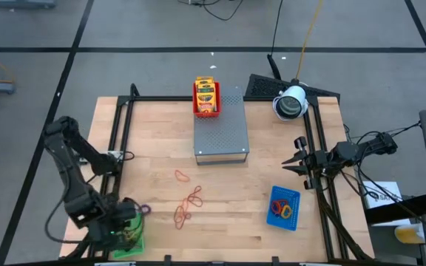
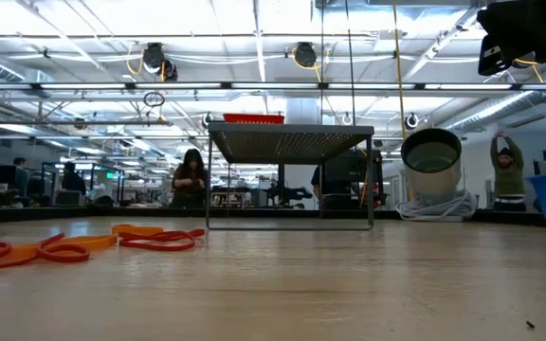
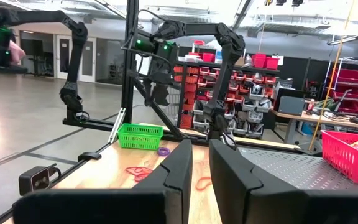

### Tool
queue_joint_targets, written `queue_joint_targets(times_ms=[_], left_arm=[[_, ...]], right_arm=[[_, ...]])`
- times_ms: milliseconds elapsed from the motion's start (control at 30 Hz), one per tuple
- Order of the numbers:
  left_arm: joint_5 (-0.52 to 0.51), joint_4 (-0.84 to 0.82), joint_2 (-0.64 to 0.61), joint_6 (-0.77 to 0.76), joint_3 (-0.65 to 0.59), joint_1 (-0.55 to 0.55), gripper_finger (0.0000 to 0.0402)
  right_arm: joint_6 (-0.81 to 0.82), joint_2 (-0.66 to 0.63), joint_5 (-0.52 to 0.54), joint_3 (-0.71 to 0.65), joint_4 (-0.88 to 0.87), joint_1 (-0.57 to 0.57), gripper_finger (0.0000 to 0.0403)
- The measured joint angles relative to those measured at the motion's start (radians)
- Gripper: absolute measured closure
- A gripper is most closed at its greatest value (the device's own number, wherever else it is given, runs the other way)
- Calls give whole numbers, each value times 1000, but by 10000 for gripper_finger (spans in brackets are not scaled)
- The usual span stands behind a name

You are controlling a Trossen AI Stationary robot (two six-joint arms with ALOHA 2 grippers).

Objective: Pick & Place Office Desk Supplies
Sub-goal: Put the black rubber band into the green bin, then put the red rubber band into the green bin

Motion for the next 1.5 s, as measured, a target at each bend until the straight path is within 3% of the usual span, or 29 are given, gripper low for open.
queue_joint_targets(times_ms=[200, 467, 733, 1133, 1500], left_arm=[[3, 58, -14, -36, -93, -74, 371], [-15, 239, -13, -94, -249, -98, 395], [-24, 397, -13, -158, -392, -90, 354], [-64, 442, -13, -172, -454, -69, 345], [-54, 462, -13, -159, -461, -60, 253]], right_arm=[[0, 0, 0, 0, 0, 0, 358], [0, 0, 0, 0, 0, 0, 358], [0, 0, 0, 0, 0, 0, 358], [0, 0, 0, 0, 0, 0, 358], [0, 0, 0, 0, 0, 0, 358]])
